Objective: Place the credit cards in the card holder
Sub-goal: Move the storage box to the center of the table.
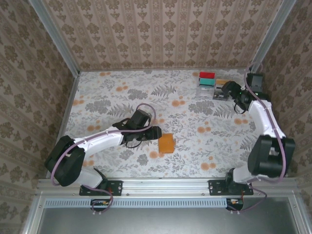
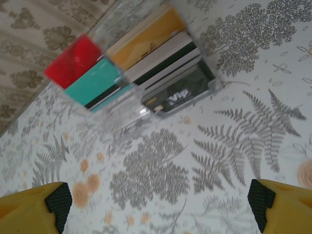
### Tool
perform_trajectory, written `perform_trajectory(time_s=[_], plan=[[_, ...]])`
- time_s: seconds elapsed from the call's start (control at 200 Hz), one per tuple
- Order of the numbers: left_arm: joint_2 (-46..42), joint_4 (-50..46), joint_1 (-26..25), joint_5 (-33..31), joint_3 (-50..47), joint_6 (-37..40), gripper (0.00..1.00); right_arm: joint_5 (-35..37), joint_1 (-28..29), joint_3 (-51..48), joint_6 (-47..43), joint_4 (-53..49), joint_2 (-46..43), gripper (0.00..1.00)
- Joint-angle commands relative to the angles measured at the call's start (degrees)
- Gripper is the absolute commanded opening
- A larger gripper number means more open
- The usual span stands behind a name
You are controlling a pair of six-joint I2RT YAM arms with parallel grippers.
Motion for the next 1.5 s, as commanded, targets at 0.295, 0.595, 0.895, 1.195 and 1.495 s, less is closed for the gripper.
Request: perform_trajectory(time_s=[0.295, 0.595, 0.895, 1.195, 1.495], plan=[[2.9, -2.2, 4.1, 1.6, 6.2, 4.3, 0.70, -9.6, -5.0, 8.4, 4.7, 12.5, 19.7, 0.94], [4.3, -3.6, 5.8, 2.9, 7.8, 6.0, 0.70, -12.6, -5.4, 12.6, 8.1, 21.8, 29.1, 1.00], [4.4, -3.0, 6.3, 2.8, 6.4, 5.4, 0.70, -18.8, -5.2, 11.2, 8.9, 28.0, 32.1, 0.99], [5.4, -2.6, 6.4, 3.9, 7.0, 5.4, 0.69, -24.4, -4.5, 3.4, 7.0, 30.1, 28.3, 1.00], [4.6, -1.9, 6.4, 3.9, 5.9, 5.0, 0.69, -30.7, -1.3, -1.3, 4.8, 31.7, 24.8, 1.00]])
